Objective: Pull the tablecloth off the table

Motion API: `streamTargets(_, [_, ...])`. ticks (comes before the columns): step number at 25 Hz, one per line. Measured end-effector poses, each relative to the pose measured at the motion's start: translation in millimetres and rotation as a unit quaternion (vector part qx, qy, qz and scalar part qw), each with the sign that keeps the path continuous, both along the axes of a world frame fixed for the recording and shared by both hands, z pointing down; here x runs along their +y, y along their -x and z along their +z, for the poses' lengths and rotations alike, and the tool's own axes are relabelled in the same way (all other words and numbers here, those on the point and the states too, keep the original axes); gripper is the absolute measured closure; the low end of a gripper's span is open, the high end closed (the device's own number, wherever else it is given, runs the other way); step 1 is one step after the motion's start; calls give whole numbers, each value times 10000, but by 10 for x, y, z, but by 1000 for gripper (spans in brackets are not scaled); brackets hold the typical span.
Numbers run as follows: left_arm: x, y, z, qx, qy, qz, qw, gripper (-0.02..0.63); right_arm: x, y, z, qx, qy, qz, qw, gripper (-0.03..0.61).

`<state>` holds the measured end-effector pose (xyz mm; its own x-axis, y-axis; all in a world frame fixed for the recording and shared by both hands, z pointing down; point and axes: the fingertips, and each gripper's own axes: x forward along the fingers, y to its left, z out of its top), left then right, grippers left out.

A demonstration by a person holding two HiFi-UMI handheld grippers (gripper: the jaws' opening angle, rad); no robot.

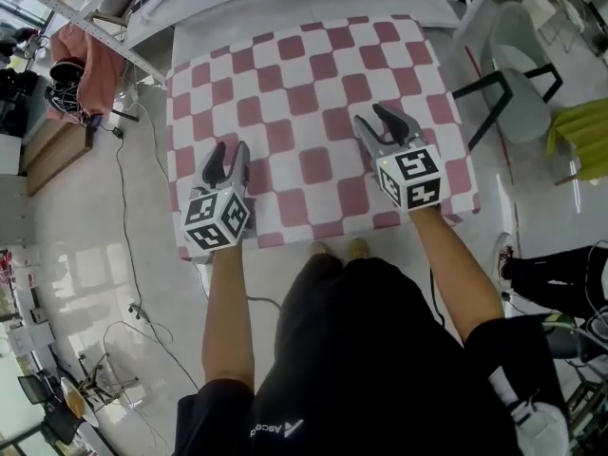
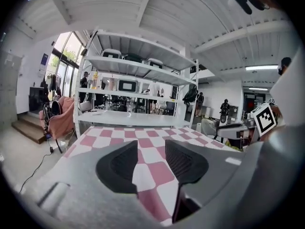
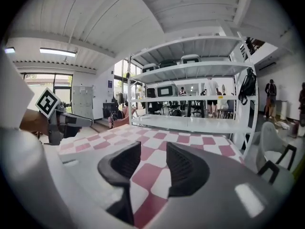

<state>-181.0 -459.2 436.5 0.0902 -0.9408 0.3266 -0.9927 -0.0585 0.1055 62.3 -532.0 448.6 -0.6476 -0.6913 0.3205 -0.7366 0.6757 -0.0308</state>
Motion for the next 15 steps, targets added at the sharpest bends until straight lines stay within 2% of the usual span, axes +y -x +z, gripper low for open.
streamTargets(7, [-258, 274, 614, -63, 1065, -181, 9941, 371, -223, 90, 606, 596, 819, 336, 9943, 297])
streamTargets(11, [-346, 403, 902, -137, 1644, -243, 9860, 345, -308, 49, 972, 946, 1416, 603, 9835, 265])
streamTargets(15, [-402, 507, 1107, -178, 2022, -272, 9788, 340, -422, -1, 1147, 1168, 1643, 872, 9756, 258])
